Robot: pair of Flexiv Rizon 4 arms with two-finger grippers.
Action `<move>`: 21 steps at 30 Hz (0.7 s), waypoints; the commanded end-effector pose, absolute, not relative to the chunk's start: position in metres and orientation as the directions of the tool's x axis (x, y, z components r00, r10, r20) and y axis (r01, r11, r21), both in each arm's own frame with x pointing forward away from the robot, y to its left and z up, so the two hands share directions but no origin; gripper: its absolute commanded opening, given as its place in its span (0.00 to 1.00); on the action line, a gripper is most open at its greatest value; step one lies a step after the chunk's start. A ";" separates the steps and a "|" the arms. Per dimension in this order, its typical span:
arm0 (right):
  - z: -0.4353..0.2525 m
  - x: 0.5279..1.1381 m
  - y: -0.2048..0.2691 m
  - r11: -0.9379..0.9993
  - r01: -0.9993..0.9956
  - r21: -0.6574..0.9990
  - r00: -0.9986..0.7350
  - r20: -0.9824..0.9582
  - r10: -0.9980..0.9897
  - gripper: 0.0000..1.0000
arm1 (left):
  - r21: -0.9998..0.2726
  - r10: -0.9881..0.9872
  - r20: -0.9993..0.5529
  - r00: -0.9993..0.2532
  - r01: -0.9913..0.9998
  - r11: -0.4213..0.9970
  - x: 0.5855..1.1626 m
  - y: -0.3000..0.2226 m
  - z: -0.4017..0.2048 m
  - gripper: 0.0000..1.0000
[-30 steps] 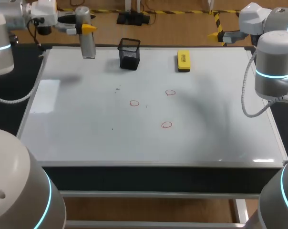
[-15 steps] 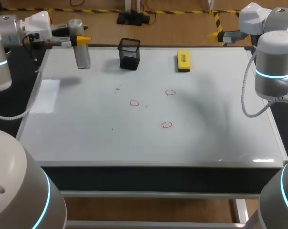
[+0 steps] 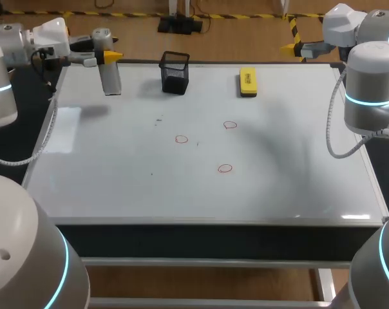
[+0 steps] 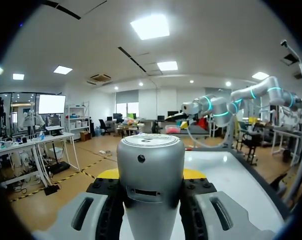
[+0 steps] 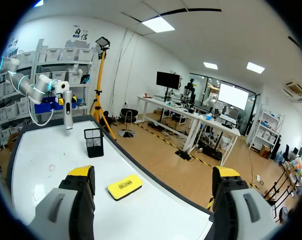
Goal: Pick up the inspection probe, press it on each red-marked spot on the whiteboard one by one, put down the probe, pick up the eraser, and wipe off all the red marks.
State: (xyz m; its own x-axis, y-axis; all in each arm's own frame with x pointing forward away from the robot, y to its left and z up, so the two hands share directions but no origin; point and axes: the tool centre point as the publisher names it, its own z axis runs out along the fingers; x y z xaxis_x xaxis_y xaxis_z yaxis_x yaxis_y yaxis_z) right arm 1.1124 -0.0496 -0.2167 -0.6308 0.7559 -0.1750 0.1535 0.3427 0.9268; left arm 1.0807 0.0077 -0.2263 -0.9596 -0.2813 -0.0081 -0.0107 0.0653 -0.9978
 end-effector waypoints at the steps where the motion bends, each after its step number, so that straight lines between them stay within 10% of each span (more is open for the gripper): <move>1: -0.217 1.113 -0.050 0.343 0.154 0.927 -0.631 -0.175 0.755 1.00 | -0.998 -0.284 -0.009 -0.959 -0.010 0.066 1.079 0.008 -0.225 0.00; 6: -0.218 1.117 -0.032 0.597 0.098 0.796 -0.890 -0.198 0.410 1.00 | -0.998 -0.284 -0.009 -0.959 -0.010 0.066 1.079 0.008 -0.225 0.00; 21: -0.258 1.103 -0.012 0.853 -0.236 0.466 -0.972 -0.120 -0.204 1.00 | -0.998 -0.284 -0.009 -0.959 -0.010 0.066 1.079 0.008 -0.225 0.00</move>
